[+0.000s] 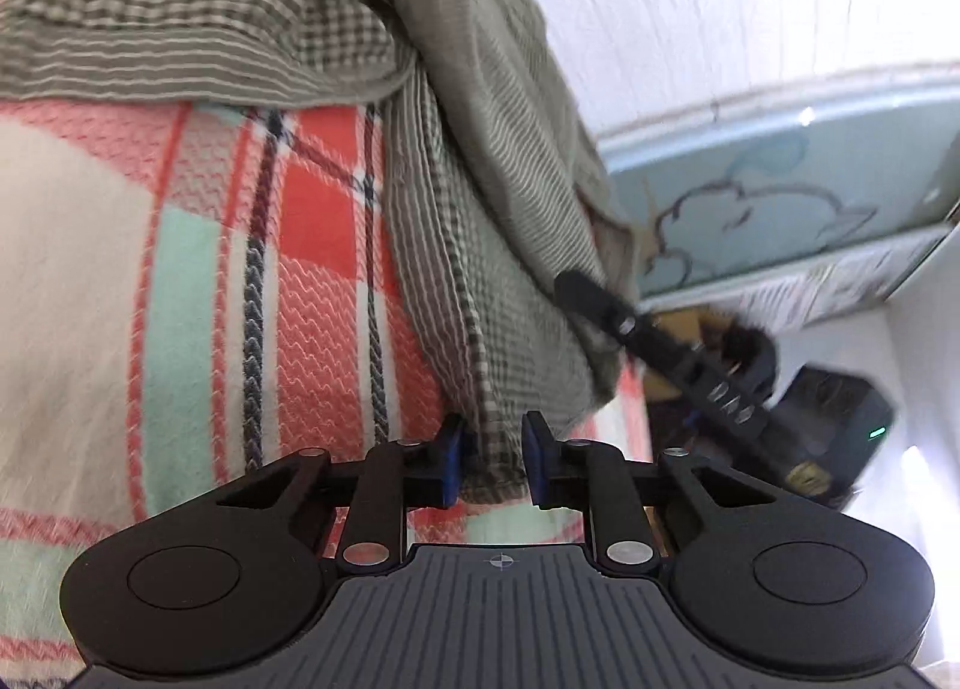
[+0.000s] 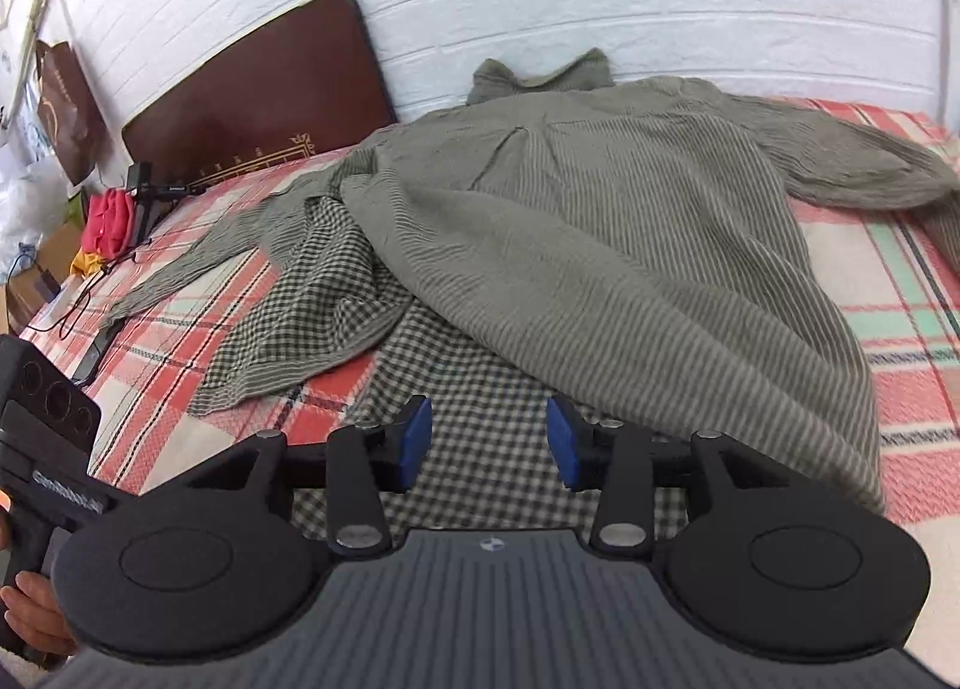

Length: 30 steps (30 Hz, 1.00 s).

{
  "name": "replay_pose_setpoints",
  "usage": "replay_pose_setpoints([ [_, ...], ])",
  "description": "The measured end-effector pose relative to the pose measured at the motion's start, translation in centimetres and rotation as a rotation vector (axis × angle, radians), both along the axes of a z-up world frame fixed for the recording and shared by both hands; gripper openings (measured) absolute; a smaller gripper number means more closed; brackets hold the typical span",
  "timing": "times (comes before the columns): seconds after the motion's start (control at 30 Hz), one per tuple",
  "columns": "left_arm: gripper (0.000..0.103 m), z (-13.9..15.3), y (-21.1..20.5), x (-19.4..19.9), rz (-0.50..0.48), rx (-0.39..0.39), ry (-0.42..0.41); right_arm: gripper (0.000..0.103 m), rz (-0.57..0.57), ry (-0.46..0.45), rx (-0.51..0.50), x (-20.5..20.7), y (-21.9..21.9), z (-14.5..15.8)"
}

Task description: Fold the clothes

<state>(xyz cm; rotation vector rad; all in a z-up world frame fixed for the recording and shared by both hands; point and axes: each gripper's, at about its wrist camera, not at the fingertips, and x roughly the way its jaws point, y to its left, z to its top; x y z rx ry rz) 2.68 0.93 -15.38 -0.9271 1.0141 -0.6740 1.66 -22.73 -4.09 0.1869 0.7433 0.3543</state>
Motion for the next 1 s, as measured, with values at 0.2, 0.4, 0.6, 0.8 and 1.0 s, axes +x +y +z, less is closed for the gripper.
replay_pose_setpoints([
  [0.2, 0.036, -0.2, 0.9, -0.5, 0.056, -0.087, -0.008, 0.049, 0.005, 0.021, 0.005, 0.1, 0.2, -0.7],
  [0.4, 0.036, 0.1, 1.6, -1.2, 0.098, -0.096, -0.019, 0.053, 0.018, 0.012, -0.010, -0.4, 0.6, -0.7],
  [0.6, 0.036, 1.6, 2.3, -3.1, 0.132, 0.124, -0.093, 0.054, 0.014, 0.028, -0.010, -0.4, 0.7, -1.0],
  [0.8, 0.037, 2.1, 1.7, -3.0, 0.135, 0.192, -0.112, 0.054, 0.024, 0.039, -0.009, -0.5, 0.9, -1.3],
  [1.0, 0.007, 2.0, 2.4, -3.6, 0.157, 0.152, -0.072, 0.055, 0.032, 0.043, -0.006, -1.1, 0.8, -1.2],
])
